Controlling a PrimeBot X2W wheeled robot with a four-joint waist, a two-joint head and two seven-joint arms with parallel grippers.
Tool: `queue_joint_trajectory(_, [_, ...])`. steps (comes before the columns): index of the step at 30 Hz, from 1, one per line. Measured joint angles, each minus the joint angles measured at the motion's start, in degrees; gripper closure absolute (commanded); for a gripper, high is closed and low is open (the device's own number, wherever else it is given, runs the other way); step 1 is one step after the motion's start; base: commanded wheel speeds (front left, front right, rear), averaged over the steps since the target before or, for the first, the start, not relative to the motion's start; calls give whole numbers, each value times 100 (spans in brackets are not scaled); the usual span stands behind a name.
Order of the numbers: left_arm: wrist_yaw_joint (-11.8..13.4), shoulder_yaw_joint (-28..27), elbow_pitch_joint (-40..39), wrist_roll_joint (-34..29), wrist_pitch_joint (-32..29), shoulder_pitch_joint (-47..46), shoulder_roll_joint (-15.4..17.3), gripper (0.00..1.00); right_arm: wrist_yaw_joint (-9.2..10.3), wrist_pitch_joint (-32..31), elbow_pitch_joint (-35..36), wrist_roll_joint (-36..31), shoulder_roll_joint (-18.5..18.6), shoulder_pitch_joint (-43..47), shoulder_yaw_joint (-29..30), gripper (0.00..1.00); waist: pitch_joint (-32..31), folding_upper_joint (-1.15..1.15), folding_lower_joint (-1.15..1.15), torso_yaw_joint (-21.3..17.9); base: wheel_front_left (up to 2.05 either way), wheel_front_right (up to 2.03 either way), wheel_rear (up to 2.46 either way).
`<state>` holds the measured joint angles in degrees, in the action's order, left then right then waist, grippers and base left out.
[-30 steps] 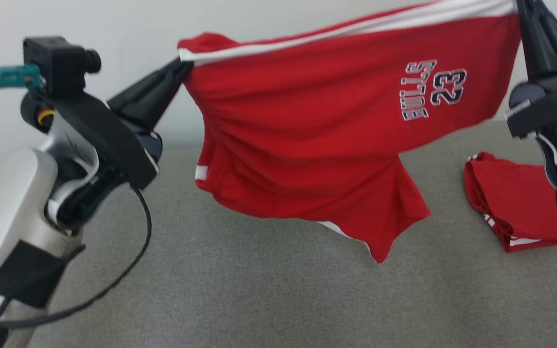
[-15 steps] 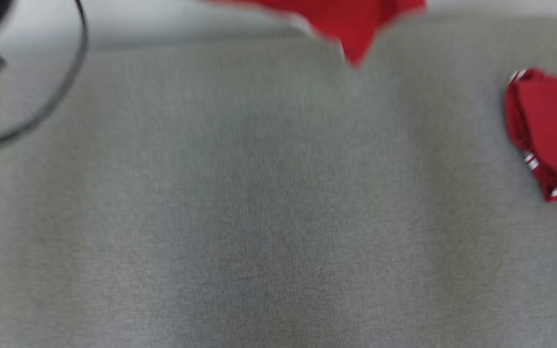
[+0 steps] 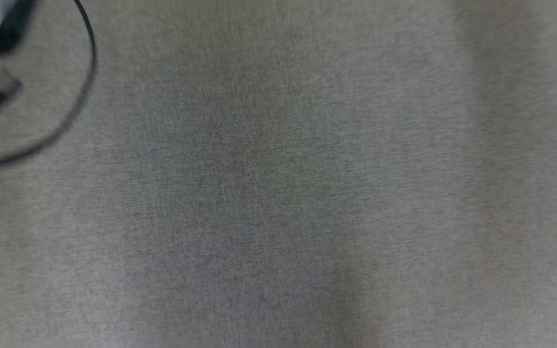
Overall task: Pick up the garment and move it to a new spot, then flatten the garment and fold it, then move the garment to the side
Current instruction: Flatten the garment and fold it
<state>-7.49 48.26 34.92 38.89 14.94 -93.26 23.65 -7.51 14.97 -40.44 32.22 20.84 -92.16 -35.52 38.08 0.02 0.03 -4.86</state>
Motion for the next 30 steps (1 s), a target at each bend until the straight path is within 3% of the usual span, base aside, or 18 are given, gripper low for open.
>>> queue_joint_trajectory(4, [0,105,-728,144,0,946,170,100,0,0,476,34,292,814,-54,100,445,0,0,17,0,0,0])
queue_joint_trajectory(12, [1,26,-1829,494,46,2373,704,100,0,1,1485,360,943,2481,54,100,318,-2,-4,93,0,0,0])
queue_joint_trajectory(17, [25,-142,-2459,487,55,3762,920,100,-1,1,2019,587,1294,4033,101,100,-199,-3,-5,143,0,0,0])
queue_joint_trajectory(30, [672,-327,-3131,-24,18,6307,871,100,-4,0,2438,993,1516,6371,62,100,-1658,-3,-5,190,0,0,0])
